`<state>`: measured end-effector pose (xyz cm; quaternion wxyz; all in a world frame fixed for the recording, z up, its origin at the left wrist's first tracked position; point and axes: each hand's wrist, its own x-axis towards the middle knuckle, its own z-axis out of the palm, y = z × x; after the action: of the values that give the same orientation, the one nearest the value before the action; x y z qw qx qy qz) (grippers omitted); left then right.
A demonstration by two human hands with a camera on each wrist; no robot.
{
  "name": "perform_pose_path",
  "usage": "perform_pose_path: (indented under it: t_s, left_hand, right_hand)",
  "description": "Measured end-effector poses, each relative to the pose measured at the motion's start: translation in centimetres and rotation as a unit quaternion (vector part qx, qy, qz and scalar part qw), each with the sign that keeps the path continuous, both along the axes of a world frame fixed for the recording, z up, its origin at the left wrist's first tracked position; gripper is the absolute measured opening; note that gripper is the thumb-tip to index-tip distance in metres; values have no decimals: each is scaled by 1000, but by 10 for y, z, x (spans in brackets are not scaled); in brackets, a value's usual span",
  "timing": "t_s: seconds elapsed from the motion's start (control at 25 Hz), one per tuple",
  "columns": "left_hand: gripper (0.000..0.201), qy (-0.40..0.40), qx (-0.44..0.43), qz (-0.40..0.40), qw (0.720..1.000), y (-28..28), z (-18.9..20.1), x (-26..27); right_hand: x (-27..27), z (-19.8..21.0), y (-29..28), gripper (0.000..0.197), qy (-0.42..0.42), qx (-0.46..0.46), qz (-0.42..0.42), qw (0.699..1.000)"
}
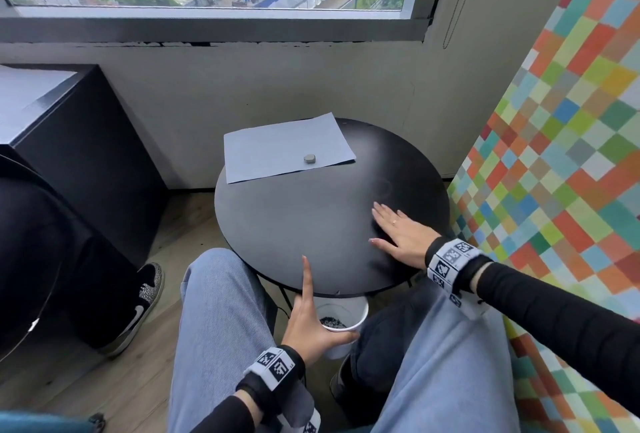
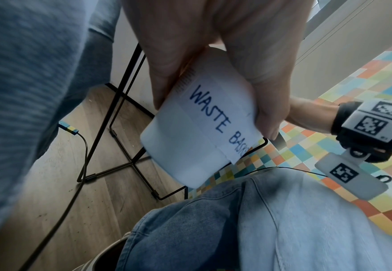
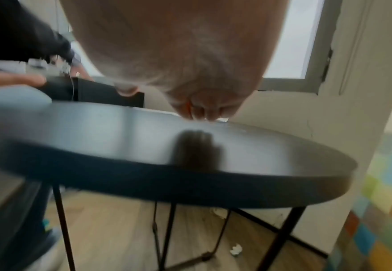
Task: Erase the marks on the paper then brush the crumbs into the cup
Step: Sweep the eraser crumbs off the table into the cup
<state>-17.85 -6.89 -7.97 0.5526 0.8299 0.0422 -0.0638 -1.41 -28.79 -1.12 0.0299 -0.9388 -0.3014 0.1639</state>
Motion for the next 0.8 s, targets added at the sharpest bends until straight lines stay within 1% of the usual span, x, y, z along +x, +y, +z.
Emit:
perform_pose_path:
  t_s: [0.04, 0.08, 0.16, 0.2, 0.24, 0.28, 0.36, 0.4, 0.44, 0.52, 0.56, 0.6, 0.64, 0.72, 0.76, 0.8]
  left_hand:
    - [153, -1, 0, 2, 1000, 0, 0, 0]
    - [153, -1, 1, 5, 1000, 0, 0, 0]
    - [152, -5, 5, 7, 1000, 1, -1, 1]
    - [152, -7, 6, 4, 1000, 1, -2, 0]
    - [151, -8, 8, 1, 1000, 1, -2, 0]
    - [151, -9, 8, 0, 1000, 0, -1, 0]
    - [152, -5, 7, -4, 1000, -1, 1, 0]
    - [152, -3, 7, -6, 1000, -1, 2, -1]
    - [152, -4, 9, -5, 1000, -1, 2, -1]
    - [151, -6, 15, -5, 1000, 0, 2, -1]
    - [150, -6, 18, -6, 1000, 0, 2, -1]
    - [150, -5, 20, -7, 1000, -1, 3, -1]
    - [151, -6, 21, -7, 1000, -1, 3, -1]
    - [152, -8, 23, -4, 1000, -1, 3, -1]
    - [152, -10, 25, -3, 1000, -1, 3, -1]
    - [152, -12, 26, -4, 1000, 0, 3, -1]
  right_hand:
    - [-2, -1, -3, 124, -6, -17, -3, 1000]
    - [-11, -5, -2, 120, 1, -25, 28, 999]
    - [-41, -11, 10, 103, 23, -19, 150, 988]
    - [-53, -10, 16, 95, 47, -12, 196, 980]
    - [-57, -8, 18, 91, 66, 3, 209, 976]
    - [-53, -7, 18, 92, 67, 18, 187, 980]
    - [-37, -9, 8, 105, 26, 48, 61, 997]
    - [-35, -10, 3, 111, 9, 40, 33, 999]
    - [-39, -10, 4, 111, 12, 28, 51, 998]
    - [-58, -13, 13, 97, 41, 13, 160, 986]
    - [-65, -13, 18, 90, 55, 15, 199, 978]
    - [-67, -13, 19, 86, 62, 28, 200, 977]
    - [-64, -13, 18, 87, 54, 41, 168, 983]
    - [-52, -15, 9, 102, 19, 56, 62, 996]
    - [-50, -16, 6, 108, 7, 46, 43, 998]
    - [-54, -16, 5, 108, 13, 37, 61, 997]
